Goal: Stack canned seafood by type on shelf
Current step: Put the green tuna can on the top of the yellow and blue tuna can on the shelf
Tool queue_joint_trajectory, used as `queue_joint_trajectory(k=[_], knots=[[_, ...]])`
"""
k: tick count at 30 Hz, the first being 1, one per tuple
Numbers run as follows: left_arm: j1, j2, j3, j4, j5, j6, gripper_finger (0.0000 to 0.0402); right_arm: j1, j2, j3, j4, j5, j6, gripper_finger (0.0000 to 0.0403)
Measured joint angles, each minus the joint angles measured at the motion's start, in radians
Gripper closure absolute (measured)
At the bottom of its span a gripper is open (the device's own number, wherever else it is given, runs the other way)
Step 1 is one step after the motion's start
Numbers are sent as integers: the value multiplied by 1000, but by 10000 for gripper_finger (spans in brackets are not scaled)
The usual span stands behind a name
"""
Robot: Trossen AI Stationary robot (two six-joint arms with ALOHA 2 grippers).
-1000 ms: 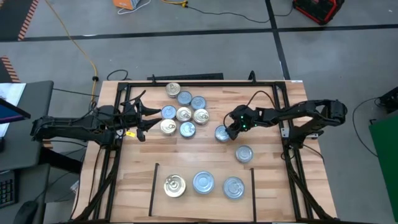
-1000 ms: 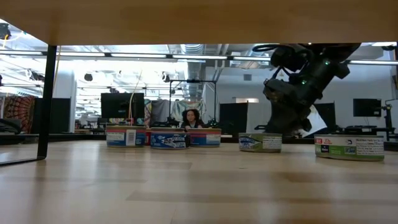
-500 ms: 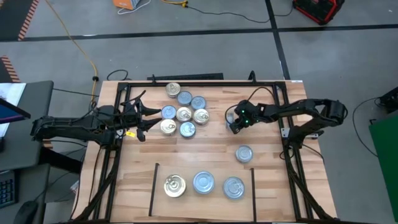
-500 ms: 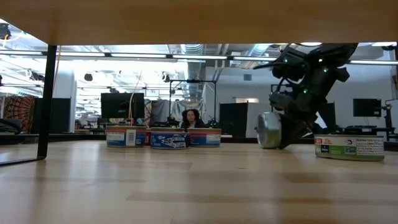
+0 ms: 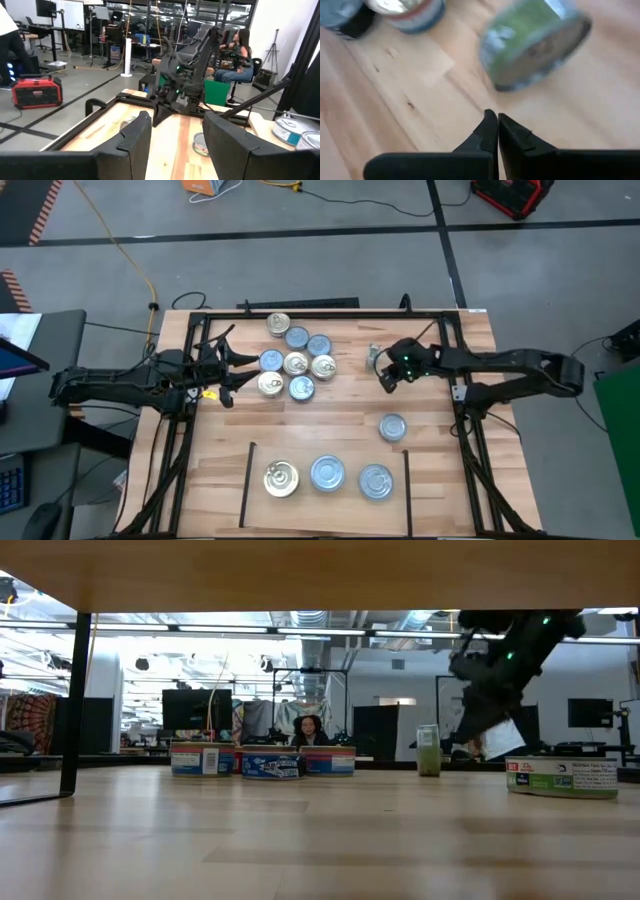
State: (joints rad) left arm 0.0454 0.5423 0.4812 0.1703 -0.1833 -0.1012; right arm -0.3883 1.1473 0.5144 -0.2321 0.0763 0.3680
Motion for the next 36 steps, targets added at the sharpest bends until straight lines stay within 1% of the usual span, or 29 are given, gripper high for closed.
queue_joint_trajectory(k=[5, 7, 9, 12, 15, 17, 18, 19, 21, 24, 26, 28, 31, 36], knots=[[0, 1, 0, 0, 16, 10, 233, 46, -122, 1, -19, 185, -166, 355], [0, 1, 0, 0, 12, 9, 233, 52, -148, 1, -23, 197, -243, 344], [0, 1, 0, 0, 6, 10, 233, 54, -154, 1, -28, 196, -295, 323], [0, 1, 0, 4, -17, 11, 233, 51, -132, 2, -21, 190, -356, 268], [0, 1, 0, 3, -50, 12, 233, 51, -94, 3, -12, 189, -467, 196], [0, 1, 0, 2, -55, 15, 233, 51, -70, 28, -32, 189, -543, 149], [0, 1, 0, 1, -57, 15, 233, 51, -56, 50, -48, 190, -555, 129], [0, 1, 0, 1, -58, 15, 233, 46, -41, 77, -67, 191, -541, 110], [0, 1, 0, 1, -62, 20, 233, 24, -3, 144, -100, 191, -432, 82], [0, 1, 0, 3, -67, 26, 233, 6, 64, 233, -161, 195, -259, 60], [0, 1, 0, 3, -68, 26, 233, 18, 115, 268, -172, 212, -168, 56], [0, 1, 0, 2, -68, 26, 233, 40, 168, 299, -168, 283, -73, 57], [0, 1, 0, -4, -68, 26, 233, 65, 235, 338, -169, 381, -8, 64], [0, 1, 0, -30, -53, 7, 233, 89, 313, 380, -161, 476, 79, 71]])
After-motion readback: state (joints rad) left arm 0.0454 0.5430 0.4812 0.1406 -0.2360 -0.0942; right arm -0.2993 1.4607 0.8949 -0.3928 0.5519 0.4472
